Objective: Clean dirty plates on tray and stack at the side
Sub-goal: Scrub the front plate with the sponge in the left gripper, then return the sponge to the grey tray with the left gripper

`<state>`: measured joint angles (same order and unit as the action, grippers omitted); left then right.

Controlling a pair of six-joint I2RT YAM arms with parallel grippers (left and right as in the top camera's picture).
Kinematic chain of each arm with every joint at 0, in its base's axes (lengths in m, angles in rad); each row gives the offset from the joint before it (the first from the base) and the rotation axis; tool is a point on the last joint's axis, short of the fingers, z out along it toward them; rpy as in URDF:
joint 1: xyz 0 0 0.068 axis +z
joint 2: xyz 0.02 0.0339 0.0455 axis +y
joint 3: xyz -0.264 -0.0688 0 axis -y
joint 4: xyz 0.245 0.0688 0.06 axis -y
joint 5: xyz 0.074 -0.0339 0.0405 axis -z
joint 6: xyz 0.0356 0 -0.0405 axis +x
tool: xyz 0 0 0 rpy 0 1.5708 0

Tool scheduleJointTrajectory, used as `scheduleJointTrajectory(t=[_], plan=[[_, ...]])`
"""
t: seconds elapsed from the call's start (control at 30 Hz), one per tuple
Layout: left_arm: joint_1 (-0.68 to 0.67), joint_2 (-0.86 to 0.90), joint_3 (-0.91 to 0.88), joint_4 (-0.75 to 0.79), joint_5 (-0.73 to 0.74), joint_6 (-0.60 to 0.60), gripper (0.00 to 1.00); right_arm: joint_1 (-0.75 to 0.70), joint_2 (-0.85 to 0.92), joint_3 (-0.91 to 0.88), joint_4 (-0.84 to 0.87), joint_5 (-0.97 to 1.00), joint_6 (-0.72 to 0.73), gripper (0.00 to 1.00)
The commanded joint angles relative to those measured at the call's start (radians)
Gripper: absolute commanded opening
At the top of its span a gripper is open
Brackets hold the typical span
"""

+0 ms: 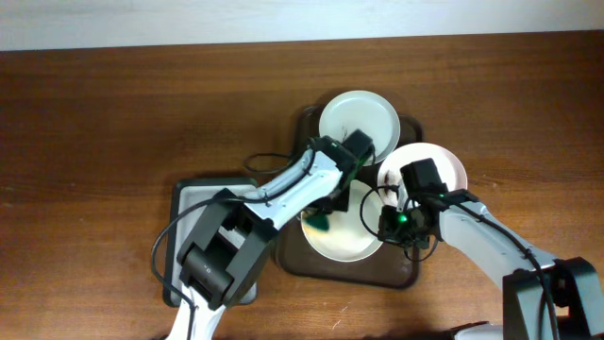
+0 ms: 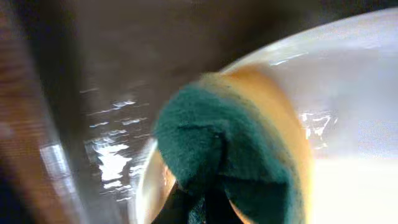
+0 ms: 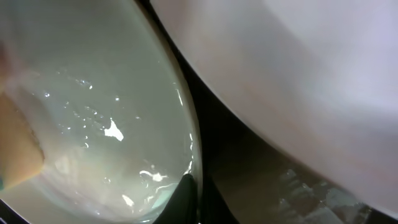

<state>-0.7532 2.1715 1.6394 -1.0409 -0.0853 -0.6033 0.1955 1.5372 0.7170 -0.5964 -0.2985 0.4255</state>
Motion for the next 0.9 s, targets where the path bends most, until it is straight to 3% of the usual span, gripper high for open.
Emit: scheduleJointTrajectory(t=[0.0,0.17,0.3,0.4,0.57,0.67,0.77,0.87], plan=[[0.014,0.026,0.051,0.123,0.386,-0.010,0.00,-0.006,0.014,-0.012,-0.017,0.066,-0.120,0.04],[-0.042,0.029,0.047,0.245,0.441,-0.010,0.00,-0.006,0.014,-0.012,-0.016,0.066,-0.134,0.04],[-0.045,0.047,0.006,0.240,0.438,-0.010,0.00,-0.006,0.014,-0.012,-0.016,0.066,-0.134,0.04],[-0.044,0.047,-0.105,0.241,0.343,-0.010,0.00,-0.006,0.014,-0.012,-0.016,0.066,-0.134,0.04],[-0.029,0.043,-0.113,0.044,-0.100,-0.010,0.00,-0.006,0.014,-0.012,-0.017,0.066,-0.129,0.04],[-0.014,0.018,-0.026,-0.081,-0.259,-0.010,0.00,-0.006,0.014,-0.012,-0.017,0.066,-0.121,0.04],[-0.014,-0.057,0.088,-0.156,-0.253,-0.010,0.00,-0.006,0.014,-0.012,-0.017,0.066,-0.099,0.04],[0.048,-0.249,0.127,-0.201,-0.126,0.035,0.00,-0.006,-0.001,-0.004,-0.034,0.060,-0.101,0.04]])
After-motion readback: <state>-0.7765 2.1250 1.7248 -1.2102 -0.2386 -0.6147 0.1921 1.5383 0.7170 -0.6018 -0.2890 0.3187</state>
